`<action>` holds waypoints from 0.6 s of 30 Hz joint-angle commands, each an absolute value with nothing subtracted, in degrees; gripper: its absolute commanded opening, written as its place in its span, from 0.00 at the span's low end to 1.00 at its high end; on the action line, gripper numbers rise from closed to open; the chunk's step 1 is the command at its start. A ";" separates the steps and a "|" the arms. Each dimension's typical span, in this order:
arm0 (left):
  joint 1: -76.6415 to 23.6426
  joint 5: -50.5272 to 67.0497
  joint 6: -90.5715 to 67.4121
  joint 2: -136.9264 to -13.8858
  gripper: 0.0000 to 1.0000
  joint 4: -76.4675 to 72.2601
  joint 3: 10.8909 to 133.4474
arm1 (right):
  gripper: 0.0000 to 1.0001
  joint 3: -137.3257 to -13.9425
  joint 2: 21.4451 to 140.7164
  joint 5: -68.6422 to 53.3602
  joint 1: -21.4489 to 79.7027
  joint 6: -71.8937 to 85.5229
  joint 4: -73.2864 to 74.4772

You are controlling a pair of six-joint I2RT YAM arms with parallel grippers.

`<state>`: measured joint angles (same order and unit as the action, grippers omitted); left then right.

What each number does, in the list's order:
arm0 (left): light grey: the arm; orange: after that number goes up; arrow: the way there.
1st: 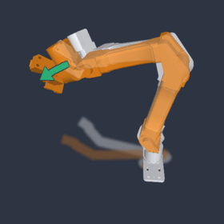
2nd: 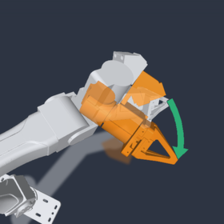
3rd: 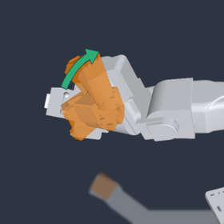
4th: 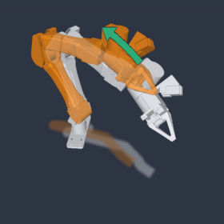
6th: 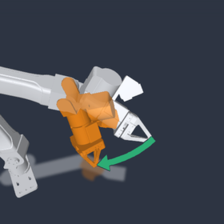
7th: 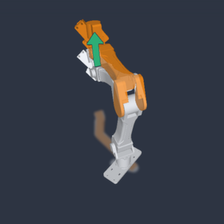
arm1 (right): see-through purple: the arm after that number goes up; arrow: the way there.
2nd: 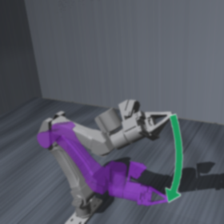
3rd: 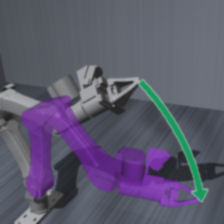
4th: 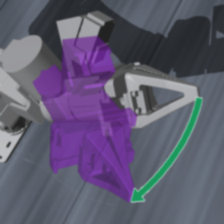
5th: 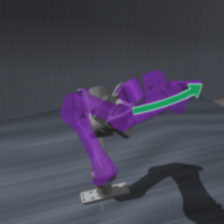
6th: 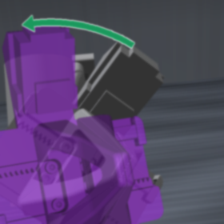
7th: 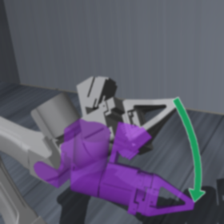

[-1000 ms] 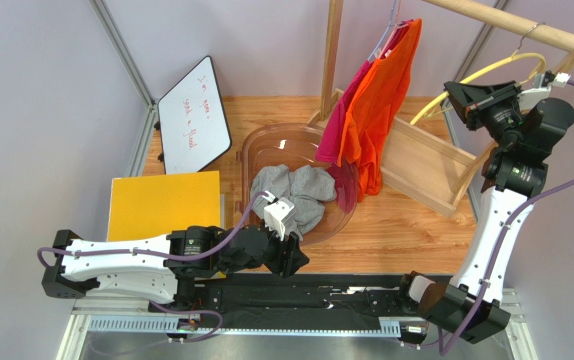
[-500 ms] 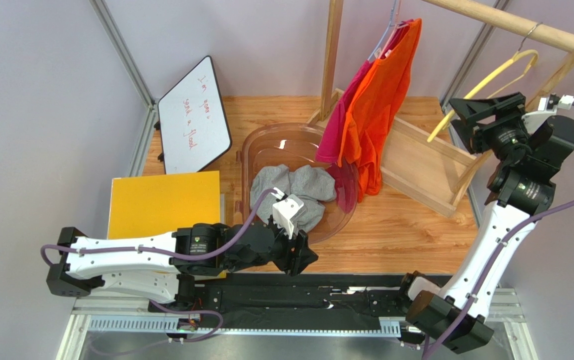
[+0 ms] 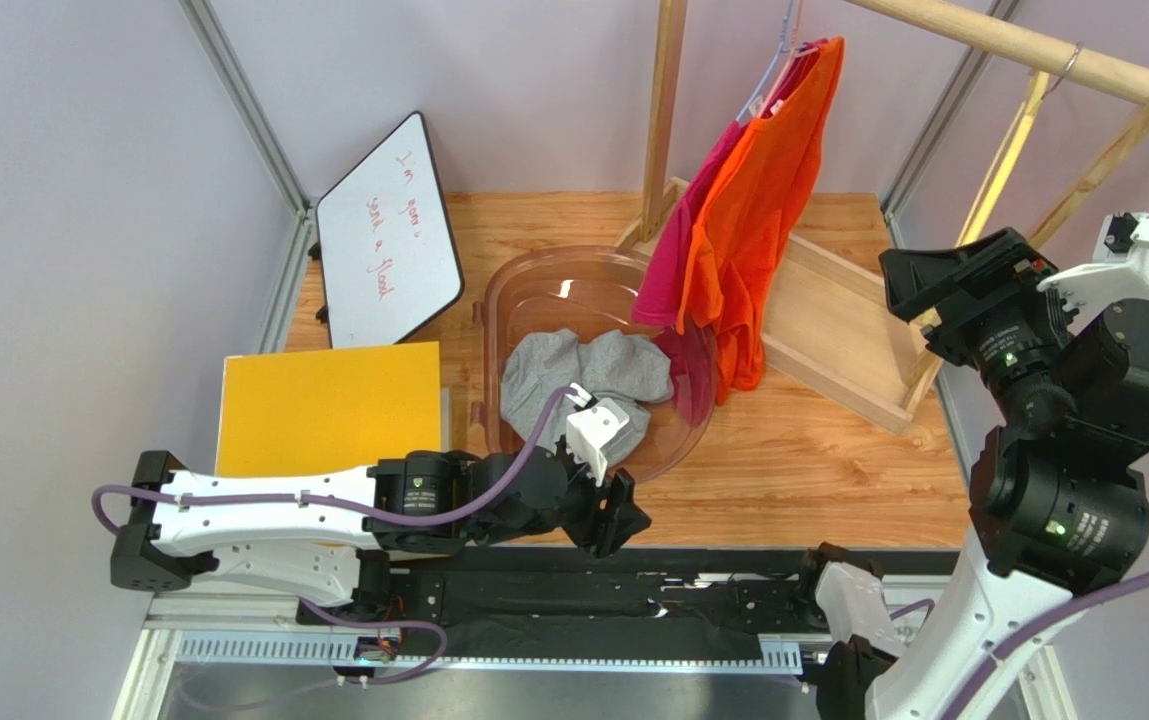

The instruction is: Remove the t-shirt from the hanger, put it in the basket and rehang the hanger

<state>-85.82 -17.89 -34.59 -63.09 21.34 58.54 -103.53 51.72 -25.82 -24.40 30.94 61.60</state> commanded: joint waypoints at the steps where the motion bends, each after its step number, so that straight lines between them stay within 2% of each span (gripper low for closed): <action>1: -85.96 -18.28 -35.33 -59.60 0.63 16.88 55.38 | 0.77 -109.33 55.45 -28.36 -18.66 26.80 63.57; 3: -85.96 -18.63 -35.77 -58.36 0.63 16.18 54.50 | 0.78 -109.25 58.51 -36.62 -16.18 29.08 59.52; 5: -86.04 -18.90 -36.38 -57.57 0.63 15.56 53.53 | 0.77 -110.38 61.77 -37.80 -10.57 31.28 55.64; 10: -86.04 -18.28 -37.79 -56.43 0.63 15.91 53.00 | 0.76 -119.33 73.97 -27.62 2.61 30.76 51.60; 14: -86.04 -17.58 -38.32 -55.73 0.62 16.61 52.91 | 0.72 -122.08 80.94 -20.07 2.90 33.30 47.65; 18: -86.04 -18.19 -37.53 -54.93 0.63 17.40 52.91 | 0.59 -121.29 85.24 -14.60 3.07 35.33 41.67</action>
